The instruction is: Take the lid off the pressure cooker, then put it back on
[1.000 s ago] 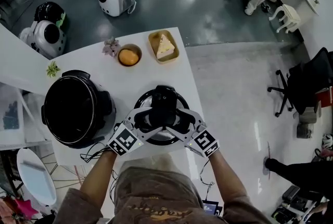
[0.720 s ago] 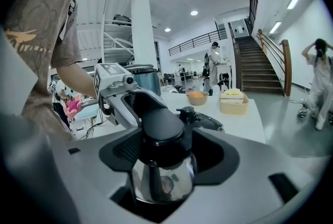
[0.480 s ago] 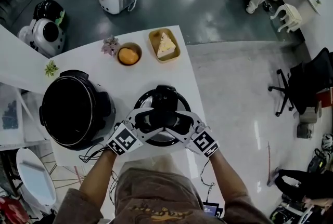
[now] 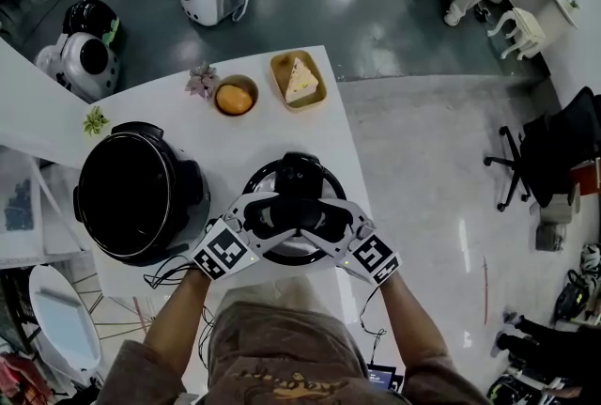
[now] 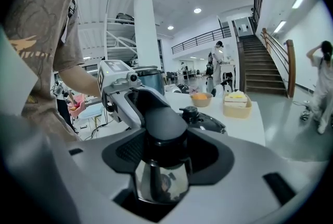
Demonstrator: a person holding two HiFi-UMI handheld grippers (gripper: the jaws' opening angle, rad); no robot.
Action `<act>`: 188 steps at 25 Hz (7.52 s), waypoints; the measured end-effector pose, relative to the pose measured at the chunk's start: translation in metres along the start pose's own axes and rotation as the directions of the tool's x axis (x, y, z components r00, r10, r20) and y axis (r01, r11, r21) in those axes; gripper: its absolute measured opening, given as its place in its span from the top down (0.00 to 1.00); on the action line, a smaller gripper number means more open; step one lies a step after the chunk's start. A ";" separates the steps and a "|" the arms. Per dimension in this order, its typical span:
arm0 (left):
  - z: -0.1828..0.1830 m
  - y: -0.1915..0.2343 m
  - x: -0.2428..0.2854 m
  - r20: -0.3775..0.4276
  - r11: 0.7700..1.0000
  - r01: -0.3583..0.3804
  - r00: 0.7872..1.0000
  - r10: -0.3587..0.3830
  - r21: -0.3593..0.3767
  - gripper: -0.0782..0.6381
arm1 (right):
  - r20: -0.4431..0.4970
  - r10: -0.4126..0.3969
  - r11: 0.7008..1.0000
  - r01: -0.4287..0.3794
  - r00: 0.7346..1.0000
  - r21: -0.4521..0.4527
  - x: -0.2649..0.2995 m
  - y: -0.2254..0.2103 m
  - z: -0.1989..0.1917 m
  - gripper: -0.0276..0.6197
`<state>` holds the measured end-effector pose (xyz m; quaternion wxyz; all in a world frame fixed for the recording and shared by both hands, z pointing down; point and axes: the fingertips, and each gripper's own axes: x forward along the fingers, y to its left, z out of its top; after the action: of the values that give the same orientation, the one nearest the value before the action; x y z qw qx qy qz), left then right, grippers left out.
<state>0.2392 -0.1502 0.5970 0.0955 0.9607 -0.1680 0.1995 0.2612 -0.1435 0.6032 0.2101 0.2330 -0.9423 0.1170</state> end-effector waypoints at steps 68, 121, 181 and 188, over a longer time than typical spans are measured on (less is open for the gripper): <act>0.103 0.087 -0.325 0.014 0.983 0.091 0.995 -0.094 0.161 0.50 | 0.074 -0.205 0.979 0.203 0.976 0.033 0.129 0.152 0.288 0.57; 0.043 0.128 -0.336 0.001 0.981 0.168 0.986 -0.169 0.096 0.50 | 0.030 -0.229 0.972 0.227 0.973 0.067 0.196 0.152 0.265 0.57; 0.042 0.115 -0.345 0.064 0.840 -0.521 0.843 0.534 -0.149 0.49 | -0.033 0.303 0.926 -0.302 0.953 -0.225 0.193 0.146 0.266 0.57; 0.052 0.088 -0.358 0.125 0.763 -0.619 0.756 0.643 -0.187 0.49 | 0.075 0.273 0.942 -0.252 0.959 -0.221 0.169 0.144 0.270 0.62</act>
<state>-0.0841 -0.1424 0.4117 0.0709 0.8528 -0.5033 0.1200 -0.0374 -0.1707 0.4230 0.1665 0.0877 -0.9816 0.0321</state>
